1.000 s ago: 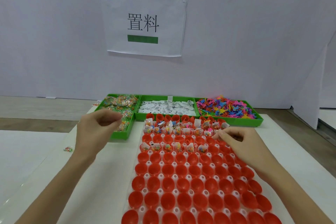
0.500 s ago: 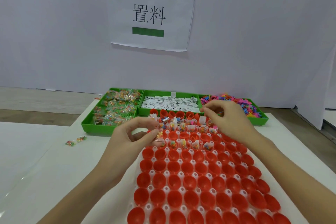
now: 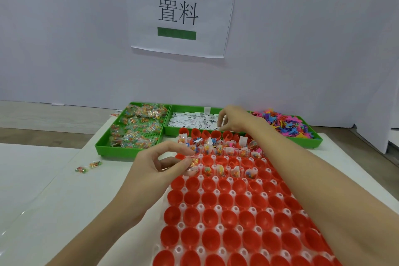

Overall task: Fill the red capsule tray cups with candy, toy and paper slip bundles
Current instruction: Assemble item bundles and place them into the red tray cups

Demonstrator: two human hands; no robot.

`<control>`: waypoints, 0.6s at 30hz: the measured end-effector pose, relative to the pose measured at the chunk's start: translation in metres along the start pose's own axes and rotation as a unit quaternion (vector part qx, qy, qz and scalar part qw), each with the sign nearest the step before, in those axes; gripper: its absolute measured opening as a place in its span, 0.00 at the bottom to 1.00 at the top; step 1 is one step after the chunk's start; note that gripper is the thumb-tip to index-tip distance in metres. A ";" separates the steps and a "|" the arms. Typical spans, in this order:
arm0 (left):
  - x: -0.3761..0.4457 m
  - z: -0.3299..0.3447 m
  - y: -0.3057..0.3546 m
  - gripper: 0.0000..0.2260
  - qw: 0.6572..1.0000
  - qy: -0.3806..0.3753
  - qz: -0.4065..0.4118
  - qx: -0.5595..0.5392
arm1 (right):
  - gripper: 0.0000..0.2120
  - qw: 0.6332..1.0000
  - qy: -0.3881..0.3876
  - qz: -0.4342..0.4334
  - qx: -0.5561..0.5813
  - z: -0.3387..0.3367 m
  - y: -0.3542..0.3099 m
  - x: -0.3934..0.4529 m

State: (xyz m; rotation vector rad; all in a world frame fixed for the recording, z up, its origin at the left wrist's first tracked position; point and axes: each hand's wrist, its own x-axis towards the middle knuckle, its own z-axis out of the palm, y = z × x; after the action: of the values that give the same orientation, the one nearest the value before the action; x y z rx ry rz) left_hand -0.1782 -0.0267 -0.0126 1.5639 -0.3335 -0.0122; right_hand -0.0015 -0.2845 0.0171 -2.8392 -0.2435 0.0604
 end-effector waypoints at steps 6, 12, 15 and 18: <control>0.000 0.000 0.001 0.04 1.000 0.004 -0.008 -0.009 | 0.06 0.999 0.021 0.019 0.030 -0.009 0.002 0.000; -0.003 0.003 0.008 0.08 1.000 -0.001 0.014 0.003 | 0.04 0.979 0.145 -0.013 0.145 -0.031 -0.008 -0.051; -0.006 0.007 0.012 0.09 1.000 -0.009 0.030 0.001 | 0.04 0.960 0.158 -0.032 0.229 -0.040 -0.022 -0.097; -0.011 0.014 0.015 0.11 0.999 -0.018 0.038 0.004 | 0.02 0.947 0.143 -0.060 0.282 -0.034 -0.038 -0.149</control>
State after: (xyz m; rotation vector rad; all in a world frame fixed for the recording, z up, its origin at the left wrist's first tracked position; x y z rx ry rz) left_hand -0.1946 -0.0377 -0.0006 1.5595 -0.4223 0.0204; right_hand -0.1520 -0.2845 0.0635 -2.2225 -0.2814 -0.2639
